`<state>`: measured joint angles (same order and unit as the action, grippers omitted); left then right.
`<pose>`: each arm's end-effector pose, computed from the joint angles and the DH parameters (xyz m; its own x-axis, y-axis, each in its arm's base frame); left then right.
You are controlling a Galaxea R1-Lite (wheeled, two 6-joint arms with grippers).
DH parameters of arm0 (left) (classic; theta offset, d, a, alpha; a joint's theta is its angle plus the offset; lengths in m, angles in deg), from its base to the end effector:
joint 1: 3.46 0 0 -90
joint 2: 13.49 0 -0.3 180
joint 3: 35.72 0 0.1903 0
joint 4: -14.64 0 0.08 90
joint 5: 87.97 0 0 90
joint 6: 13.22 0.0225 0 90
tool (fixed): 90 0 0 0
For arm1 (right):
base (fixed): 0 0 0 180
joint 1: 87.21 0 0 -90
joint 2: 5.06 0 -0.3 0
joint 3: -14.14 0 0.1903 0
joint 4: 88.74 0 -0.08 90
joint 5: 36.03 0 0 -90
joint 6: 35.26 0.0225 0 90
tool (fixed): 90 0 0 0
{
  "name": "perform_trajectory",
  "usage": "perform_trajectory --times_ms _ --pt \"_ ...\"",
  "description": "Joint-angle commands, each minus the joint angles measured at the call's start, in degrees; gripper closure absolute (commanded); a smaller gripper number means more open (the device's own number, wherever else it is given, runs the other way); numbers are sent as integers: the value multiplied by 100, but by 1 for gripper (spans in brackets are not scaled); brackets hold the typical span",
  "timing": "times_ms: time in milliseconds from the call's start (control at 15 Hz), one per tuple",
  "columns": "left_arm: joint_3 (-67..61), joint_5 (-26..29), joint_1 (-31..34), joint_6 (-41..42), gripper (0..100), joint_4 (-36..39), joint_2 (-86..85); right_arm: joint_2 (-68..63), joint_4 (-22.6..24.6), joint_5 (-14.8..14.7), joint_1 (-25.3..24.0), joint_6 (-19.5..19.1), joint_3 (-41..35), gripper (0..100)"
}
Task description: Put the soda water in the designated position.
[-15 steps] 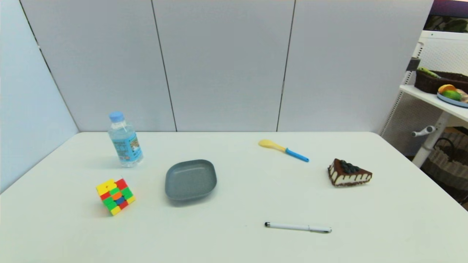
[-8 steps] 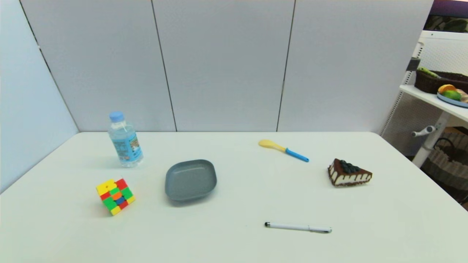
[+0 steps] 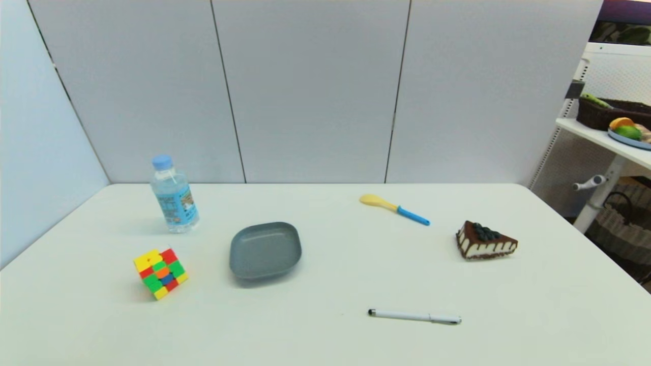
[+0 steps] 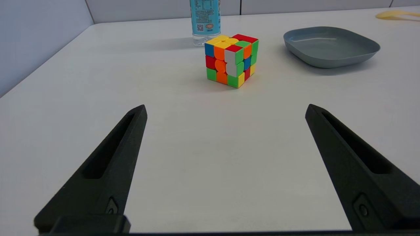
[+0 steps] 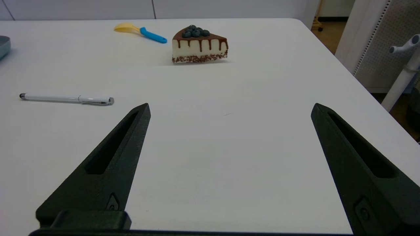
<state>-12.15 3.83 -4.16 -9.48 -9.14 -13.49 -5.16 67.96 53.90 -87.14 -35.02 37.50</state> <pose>-0.0231 -0.0004 0.0757 0.9990 -0.0436 -0.0037 0.0438 0.9969 0.0651 -0.0227 0.0000 0.0756 1.0000 -0.0024 -0.0007 0.0024 1.0000 0.0042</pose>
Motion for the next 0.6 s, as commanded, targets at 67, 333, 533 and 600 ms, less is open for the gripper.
perform_trajectory --times_ms 67,333,533,600 --pt "-12 -21 0 21 0 50 53 -8 1 -1 1 2 0 0" --pt "1060 -21 0 -31 0 164 1468 -8 1 -1 1 2 0 0" --pt "2757 -12 0 12 0 164 3129 -8 1 -1 -7 2 0 0" --pt "3240 -3 0 39 0 164 3647 -8 1 -1 -7 2 0 0"
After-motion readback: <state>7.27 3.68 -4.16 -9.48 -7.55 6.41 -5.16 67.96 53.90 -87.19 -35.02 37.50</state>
